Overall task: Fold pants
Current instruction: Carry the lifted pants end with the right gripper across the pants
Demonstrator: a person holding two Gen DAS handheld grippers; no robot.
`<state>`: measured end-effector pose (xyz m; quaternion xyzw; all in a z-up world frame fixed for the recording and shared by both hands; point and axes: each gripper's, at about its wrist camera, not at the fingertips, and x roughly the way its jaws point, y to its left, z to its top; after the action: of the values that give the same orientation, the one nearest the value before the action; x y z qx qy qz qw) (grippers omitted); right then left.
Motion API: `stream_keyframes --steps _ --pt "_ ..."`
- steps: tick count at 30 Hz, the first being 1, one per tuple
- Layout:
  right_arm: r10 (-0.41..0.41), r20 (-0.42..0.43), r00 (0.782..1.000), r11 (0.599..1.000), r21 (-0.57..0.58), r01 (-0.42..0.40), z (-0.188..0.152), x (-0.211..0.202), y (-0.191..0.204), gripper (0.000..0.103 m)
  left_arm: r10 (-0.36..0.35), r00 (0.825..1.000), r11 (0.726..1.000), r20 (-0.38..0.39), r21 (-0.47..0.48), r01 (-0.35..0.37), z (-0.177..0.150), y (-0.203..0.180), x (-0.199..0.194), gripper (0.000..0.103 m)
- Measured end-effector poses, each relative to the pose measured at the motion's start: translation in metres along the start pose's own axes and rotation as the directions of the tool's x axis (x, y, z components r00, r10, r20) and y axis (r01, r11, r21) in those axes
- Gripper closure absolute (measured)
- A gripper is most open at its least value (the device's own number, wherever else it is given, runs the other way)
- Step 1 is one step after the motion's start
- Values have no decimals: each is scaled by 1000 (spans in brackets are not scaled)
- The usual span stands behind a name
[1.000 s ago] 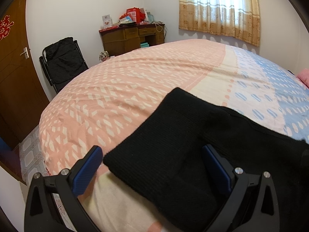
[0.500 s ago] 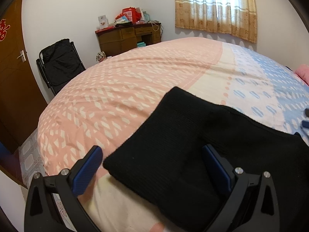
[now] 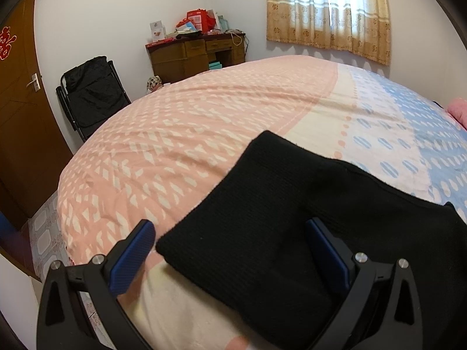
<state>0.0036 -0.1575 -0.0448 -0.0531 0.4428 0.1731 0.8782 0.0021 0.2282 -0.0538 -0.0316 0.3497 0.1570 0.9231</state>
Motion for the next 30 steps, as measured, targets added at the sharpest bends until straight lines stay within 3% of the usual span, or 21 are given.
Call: stream_keyframes --steps 2,5,7,9,12,14,15,18,20,23,25,27,30 --pt "-22 -69 997 998 -53 18 -8 16 5 77 3 1000 1000 2 -3 -3 0 0 -1 0" --pt "-106 -37 994 992 -70 104 -12 19 7 77 8 1000 1000 1 -5 -8 0 -1 -1 0" --pt "-123 -44 991 989 76 126 -11 19 -5 77 9 1000 1000 1 -4 -9 0 -1 -1 0" --pt "-124 -27 992 960 248 127 -18 15 -21 78 9 1000 1000 0 -3 -9 0 -1 -1 0" --pt "-89 56 994 874 483 51 -36 9 -48 78 7 1000 1000 1 -2 -7 0 -1 -1 0" --pt "-85 91 992 813 583 16 -40 9 -61 80 9 1000 1000 6 0 -9 -1 -1 -1 0" --pt "-94 92 991 803 596 21 -39 10 -62 81 10 1000 1000 7 0 -10 -1 -1 -1 0" --pt "-129 77 989 837 544 67 -28 5 -52 80 10 1000 1000 5 0 -10 -1 -2 -1 0" --pt "-122 145 982 861 507 33 -25 -10 -39 79 6 1000 1000 2 -1 -6 0 -1 -1 0" --pt "-103 161 982 942 332 44 -22 -26 -3 79 1 1000 1000 3 1 -1 0 0 -1 0" --pt "-69 132 989 967 253 33 -25 -22 19 79 1 1000 1000 4 3 -1 0 0 -1 0" --pt "-100 104 990 971 227 74 -24 -8 28 79 3 1000 1000 7 1 -3 0 -1 -1 0" --pt "-146 65 987 943 310 119 -24 17 14 79 9 1000 1000 8 2 -10 -1 -2 -2 0"
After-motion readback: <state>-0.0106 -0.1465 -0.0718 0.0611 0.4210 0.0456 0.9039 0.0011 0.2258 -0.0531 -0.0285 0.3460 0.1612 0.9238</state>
